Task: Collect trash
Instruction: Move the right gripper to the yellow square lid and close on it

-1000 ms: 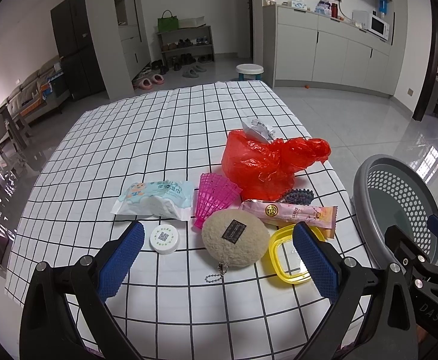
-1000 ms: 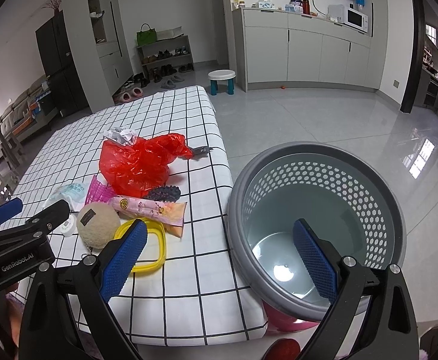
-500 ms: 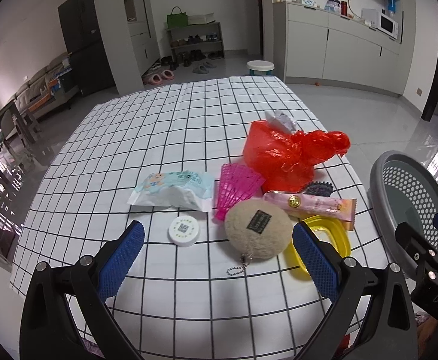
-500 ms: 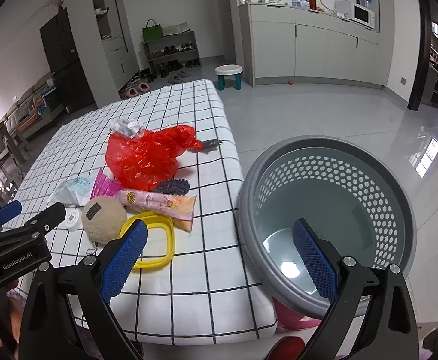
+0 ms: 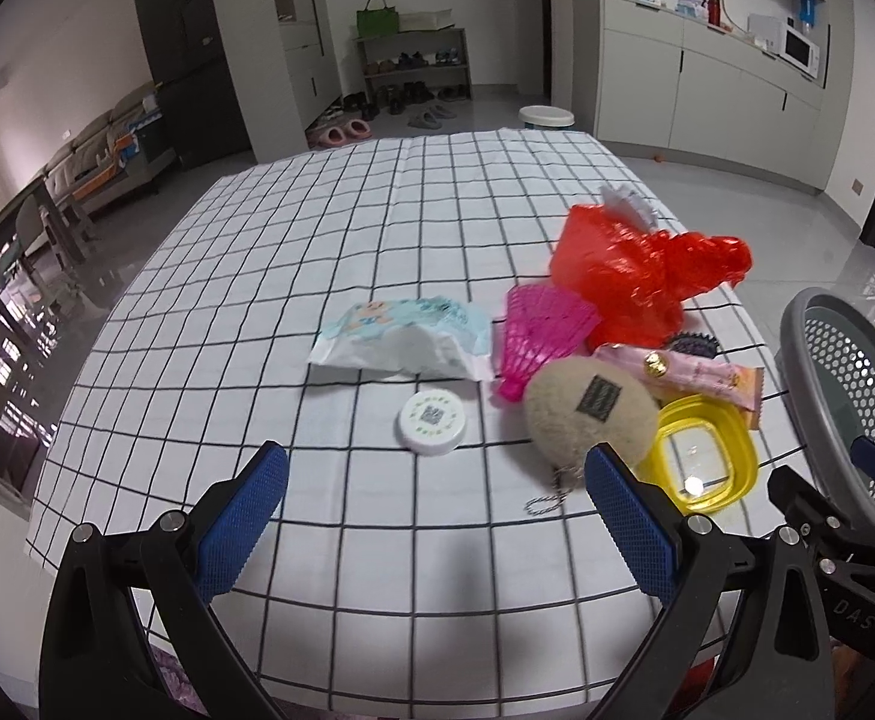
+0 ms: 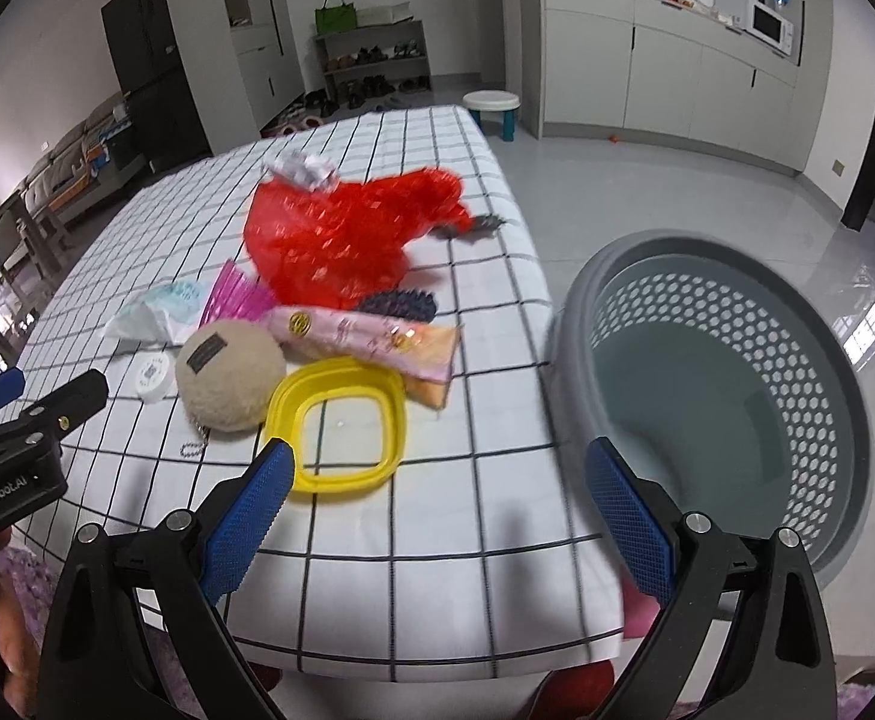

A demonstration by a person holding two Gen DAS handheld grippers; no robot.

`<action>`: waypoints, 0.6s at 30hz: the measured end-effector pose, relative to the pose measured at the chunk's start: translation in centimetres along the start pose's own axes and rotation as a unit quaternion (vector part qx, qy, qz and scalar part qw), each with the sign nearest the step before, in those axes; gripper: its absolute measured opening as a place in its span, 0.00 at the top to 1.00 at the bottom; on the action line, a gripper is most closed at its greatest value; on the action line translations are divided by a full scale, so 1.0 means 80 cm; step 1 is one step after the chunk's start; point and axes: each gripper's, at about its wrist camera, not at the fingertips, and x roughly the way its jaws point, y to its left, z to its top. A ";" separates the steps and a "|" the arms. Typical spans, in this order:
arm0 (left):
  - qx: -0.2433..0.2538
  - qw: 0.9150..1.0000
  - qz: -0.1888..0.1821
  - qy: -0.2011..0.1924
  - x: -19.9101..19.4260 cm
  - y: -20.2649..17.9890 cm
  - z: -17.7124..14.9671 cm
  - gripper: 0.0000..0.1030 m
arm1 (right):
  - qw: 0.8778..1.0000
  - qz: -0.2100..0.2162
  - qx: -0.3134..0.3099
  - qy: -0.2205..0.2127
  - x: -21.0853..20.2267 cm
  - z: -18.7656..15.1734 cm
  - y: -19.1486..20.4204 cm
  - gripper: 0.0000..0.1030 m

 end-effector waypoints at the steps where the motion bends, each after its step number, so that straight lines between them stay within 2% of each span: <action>1: -0.002 1.000 0.001 0.002 0.002 0.004 -0.002 0.06 | 1.000 0.001 -0.001 0.005 0.006 -0.001 0.003 0.10; 6: -0.013 1.000 0.004 0.009 0.010 0.019 -0.010 0.06 | 0.999 0.007 -0.010 0.032 0.030 -0.004 0.018 0.10; 12: -0.034 0.999 -0.002 0.017 0.020 0.033 -0.011 0.06 | 0.999 0.003 -0.025 0.041 0.044 -0.001 0.037 0.10; 18: -0.029 0.999 0.004 0.013 0.024 0.036 -0.013 0.06 | 0.998 -0.006 -0.038 0.049 0.061 0.007 0.056 0.10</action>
